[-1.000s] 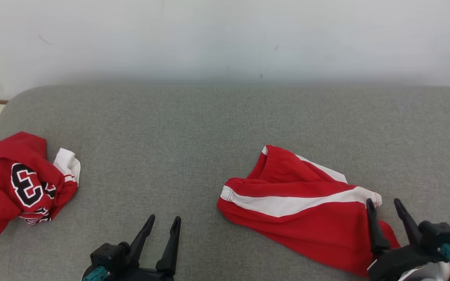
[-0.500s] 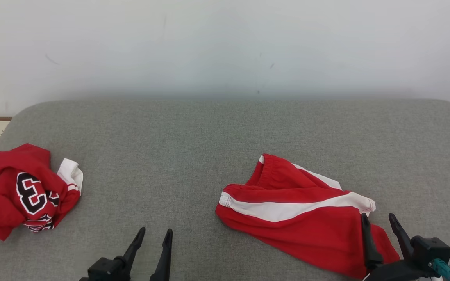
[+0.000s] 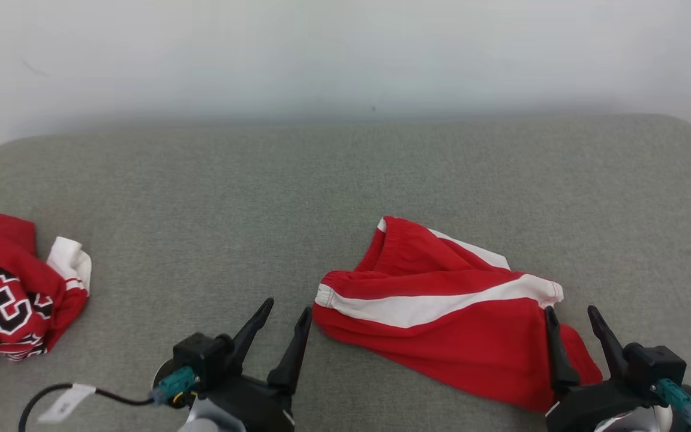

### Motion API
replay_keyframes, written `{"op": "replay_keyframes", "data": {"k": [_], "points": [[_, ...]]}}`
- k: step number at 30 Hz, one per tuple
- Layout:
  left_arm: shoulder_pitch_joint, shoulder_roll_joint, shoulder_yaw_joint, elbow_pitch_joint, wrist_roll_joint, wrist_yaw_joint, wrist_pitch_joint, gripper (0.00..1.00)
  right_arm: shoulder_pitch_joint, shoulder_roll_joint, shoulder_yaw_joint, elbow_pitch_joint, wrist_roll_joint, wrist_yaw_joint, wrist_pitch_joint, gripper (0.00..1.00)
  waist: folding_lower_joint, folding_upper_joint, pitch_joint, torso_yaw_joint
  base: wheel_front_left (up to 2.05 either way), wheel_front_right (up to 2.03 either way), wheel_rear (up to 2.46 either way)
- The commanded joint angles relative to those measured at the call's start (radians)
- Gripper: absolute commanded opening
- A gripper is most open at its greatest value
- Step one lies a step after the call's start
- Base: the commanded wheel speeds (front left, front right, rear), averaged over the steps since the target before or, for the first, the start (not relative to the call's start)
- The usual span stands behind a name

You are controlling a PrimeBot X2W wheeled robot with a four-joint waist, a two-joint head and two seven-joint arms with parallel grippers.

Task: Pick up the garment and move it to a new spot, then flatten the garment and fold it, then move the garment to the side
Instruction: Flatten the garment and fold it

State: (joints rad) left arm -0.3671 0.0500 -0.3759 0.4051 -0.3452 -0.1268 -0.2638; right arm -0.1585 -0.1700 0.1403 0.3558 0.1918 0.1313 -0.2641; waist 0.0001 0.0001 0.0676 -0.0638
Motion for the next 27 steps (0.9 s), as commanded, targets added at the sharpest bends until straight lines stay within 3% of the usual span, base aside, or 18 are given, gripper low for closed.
{"op": "replay_keyframes", "data": {"k": [1, 7, 11, 17, 21, 22, 23, 27], "points": [[-0.036, 0.001, -0.035, 0.027, -0.038, -0.002, -0.001, 1.00, -0.010, 0.001, 0.004, -0.003, -0.006, -0.001, 0.000, 1.00, -0.0001, -0.0001, 0.040, -0.038, 0.00, 0.00, 0.00], [-0.154, 0.047, -0.195, 0.104, -0.174, -0.002, -0.001, 1.00, -0.037, 0.003, -0.001, -0.012, -0.008, -0.001, 0.000, 1.00, -0.0001, -0.0001, 0.082, -0.078, 0.00, 0.00, 0.00], [-0.194, 0.068, -0.176, 0.137, -0.199, -0.003, -0.001, 1.00, -0.044, 0.007, -0.003, -0.020, -0.010, -0.001, 0.000, 1.00, -0.0001, -0.0001, 0.102, -0.099, 0.00, 0.00, 0.00], [-0.222, 0.092, -0.257, 0.144, -0.283, -0.003, -0.001, 1.00, -0.057, 0.008, 0.001, -0.025, -0.005, -0.001, 0.000, 1.00, -0.0001, -0.0001, 0.121, -0.115, 0.00, 0.00, 0.00], [-0.241, 0.100, -0.245, 0.164, -0.301, -0.003, -0.001, 1.00, -0.072, 0.014, 0.009, -0.025, -0.003, -0.001, 0.000, 1.00, -0.0001, -0.0001, 0.130, -0.128, 0.00, 0.00, 0.00], [-0.246, 0.099, -0.234, 0.170, -0.296, -0.003, -0.001, 0.35, -0.074, 0.015, 0.011, -0.025, -0.002, -0.001, 0.000, 1.00, -0.0001, -0.0001, 0.132, -0.130, 0.00, 0.00, 0.00], [-0.244, 0.094, -0.232, 0.181, -0.303, -0.003, -0.001, 0.00, -0.075, 0.016, 0.012, -0.026, -0.002, -0.001, 0.000, 1.00, -0.0001, -0.0001, 0.133, -0.132, 0.00, 0.00, 0.00], [-0.251, 0.098, -0.216, 0.206, -0.295, -0.003, -0.001, 0.00, -0.071, 0.019, 0.004, -0.026, 0.001, -0.001, 0.000, 1.00, -0.0001, -0.0001, 0.133, -0.134, 0.00, 0.00, 0.00]]}}
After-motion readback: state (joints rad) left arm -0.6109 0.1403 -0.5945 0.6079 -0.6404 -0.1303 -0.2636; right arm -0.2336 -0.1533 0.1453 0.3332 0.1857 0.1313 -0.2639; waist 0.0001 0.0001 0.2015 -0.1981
